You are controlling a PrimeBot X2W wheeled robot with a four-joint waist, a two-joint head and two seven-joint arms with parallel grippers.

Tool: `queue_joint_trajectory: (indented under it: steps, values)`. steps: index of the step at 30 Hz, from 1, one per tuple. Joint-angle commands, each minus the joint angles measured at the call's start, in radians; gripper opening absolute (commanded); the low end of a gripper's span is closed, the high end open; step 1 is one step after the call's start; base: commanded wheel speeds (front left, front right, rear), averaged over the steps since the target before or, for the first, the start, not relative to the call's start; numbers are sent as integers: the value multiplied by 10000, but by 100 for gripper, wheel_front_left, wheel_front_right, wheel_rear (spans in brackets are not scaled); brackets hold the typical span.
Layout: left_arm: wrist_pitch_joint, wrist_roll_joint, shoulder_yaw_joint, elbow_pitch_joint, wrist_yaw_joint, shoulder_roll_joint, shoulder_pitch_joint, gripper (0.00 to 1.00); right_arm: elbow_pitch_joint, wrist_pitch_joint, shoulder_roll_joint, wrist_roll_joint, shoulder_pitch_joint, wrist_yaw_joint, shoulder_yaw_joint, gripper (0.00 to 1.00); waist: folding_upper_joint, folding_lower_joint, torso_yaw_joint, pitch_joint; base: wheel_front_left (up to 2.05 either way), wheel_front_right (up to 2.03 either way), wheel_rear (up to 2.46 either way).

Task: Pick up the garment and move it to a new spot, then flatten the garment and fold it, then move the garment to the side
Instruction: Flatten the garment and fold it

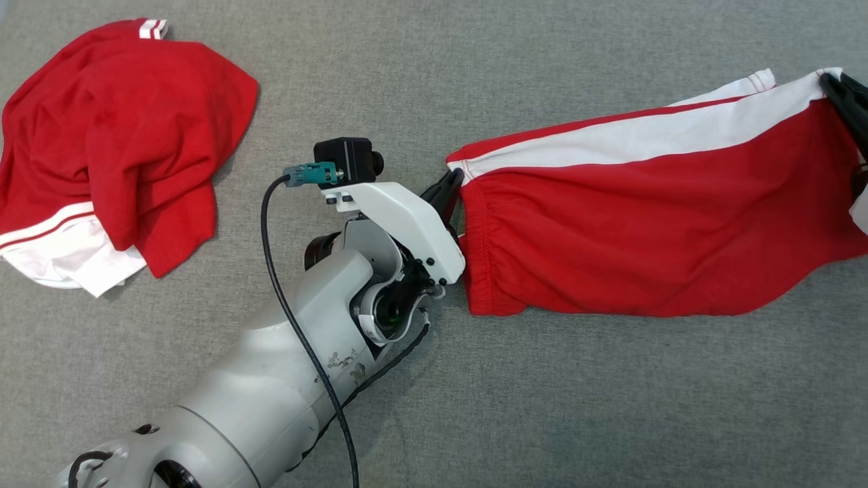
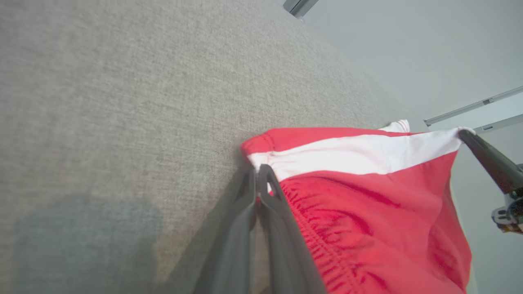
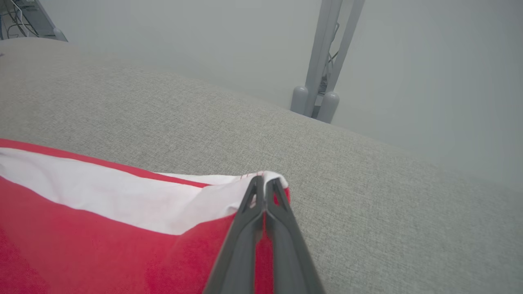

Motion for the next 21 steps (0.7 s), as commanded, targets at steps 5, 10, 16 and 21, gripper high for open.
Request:
queue_joint_trajectory:
  steps: [5,10,16,21]
  values:
    - [-294,-400,-398,-89,168,75,-247,0,183,-85,-50,-286,-212,-3,-5,0,0,0,182,241,0,0,0]
    - [-620,-736,-727,-192,224,75,-389,0,384,-80,-63,-191,-270,-3,-8,11,0,0,241,355,0,0,0]
    - [-890,-993,-1090,-92,208,72,-402,88,928,-56,160,59,46,-3,-4,100,0,0,220,149,0,0,0]
    - [-1081,-1267,-1254,197,148,65,-284,100,1320,-72,386,348,192,-3,-4,100,0,0,99,-304,0,0,0]
